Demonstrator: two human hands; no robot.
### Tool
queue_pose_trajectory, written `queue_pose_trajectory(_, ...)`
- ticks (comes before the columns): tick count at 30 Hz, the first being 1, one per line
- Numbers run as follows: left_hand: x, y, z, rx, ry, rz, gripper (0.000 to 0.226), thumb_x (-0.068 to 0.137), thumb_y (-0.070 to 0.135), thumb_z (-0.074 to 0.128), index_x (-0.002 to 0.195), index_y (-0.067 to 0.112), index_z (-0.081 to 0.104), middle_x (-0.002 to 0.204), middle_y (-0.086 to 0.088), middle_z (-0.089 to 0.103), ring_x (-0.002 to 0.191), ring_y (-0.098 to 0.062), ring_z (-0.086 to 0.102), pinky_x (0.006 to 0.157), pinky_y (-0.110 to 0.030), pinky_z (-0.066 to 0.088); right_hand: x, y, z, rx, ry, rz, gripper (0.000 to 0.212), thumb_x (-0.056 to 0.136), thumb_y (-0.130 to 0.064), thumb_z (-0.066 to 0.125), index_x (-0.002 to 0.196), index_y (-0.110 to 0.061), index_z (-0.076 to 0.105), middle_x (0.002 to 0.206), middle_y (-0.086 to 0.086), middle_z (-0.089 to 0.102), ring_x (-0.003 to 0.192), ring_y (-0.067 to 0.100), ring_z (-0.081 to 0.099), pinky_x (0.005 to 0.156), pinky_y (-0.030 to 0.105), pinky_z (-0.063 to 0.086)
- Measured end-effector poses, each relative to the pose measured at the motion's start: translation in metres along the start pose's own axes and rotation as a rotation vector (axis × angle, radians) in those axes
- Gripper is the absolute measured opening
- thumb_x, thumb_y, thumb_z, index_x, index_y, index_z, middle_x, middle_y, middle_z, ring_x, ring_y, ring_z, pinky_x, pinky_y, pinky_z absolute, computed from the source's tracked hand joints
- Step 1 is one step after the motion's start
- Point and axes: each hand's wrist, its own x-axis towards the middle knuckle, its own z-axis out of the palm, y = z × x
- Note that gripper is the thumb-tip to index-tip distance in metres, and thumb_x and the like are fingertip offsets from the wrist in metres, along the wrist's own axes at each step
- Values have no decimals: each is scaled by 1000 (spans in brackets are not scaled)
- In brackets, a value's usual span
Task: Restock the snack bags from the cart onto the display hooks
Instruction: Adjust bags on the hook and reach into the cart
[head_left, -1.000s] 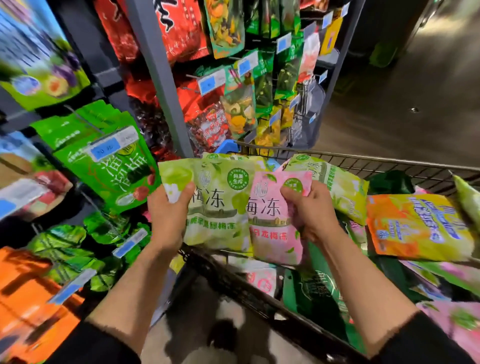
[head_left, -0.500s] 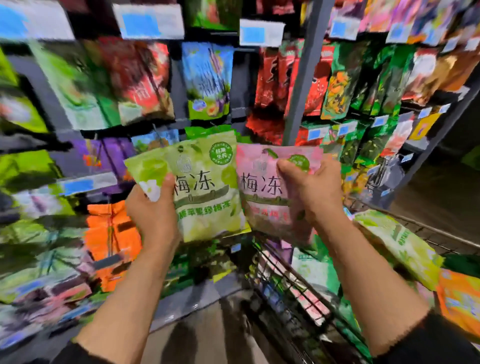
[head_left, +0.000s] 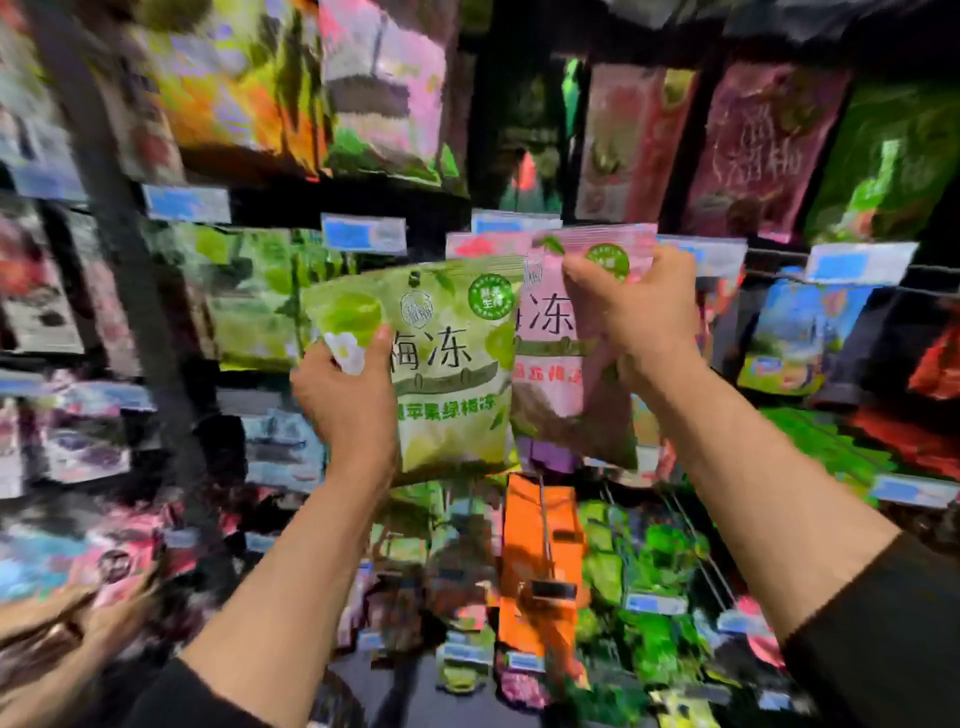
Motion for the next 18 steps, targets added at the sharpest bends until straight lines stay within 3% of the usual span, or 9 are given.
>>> queue_pose_trajectory(3,47,13,-21,26,50,69,43,85,22,71,61,11,38,57,-1,36,52,-11,26,41,-19,22,27,-20,57,114,-28,-21,21,73,-1,76,64,-17,66,59,-12,66,63,8,57,64,29,49)
queue_pose_trajectory(6,85,19,-28,20,55,121,42,85,21,71,60,7,39,56,2,34,53,-11,24,45,-25,19,58,-40,100,195,-69,-48,28,75,3,75,62,-20,65,55,-14,65,59,5,58,63,25,49)
queue_pose_trajectory(10,129,20,-22,-43,37,183,50,81,26,74,56,5,36,57,2,32,59,-14,25,56,-30,22,104,-64,145,309,-104,-117,22,71,0,76,60,-17,66,62,-4,66,65,13,58,63,27,49)
queue_pose_trajectory(13,158,28,-6,-72,43,219,44,79,21,77,55,17,40,54,6,35,57,-13,28,55,-30,25,144,-81,171,483,-124,-94,27,75,14,68,64,-10,65,57,-6,66,57,9,60,57,23,52)
queue_pose_trajectory(18,195,42,26,13,55,306,42,80,24,75,61,0,48,56,-4,43,58,-16,31,55,-31,27,212,-92,204,656,-117,27,19,73,23,62,82,7,66,82,18,69,77,30,69,68,42,59)
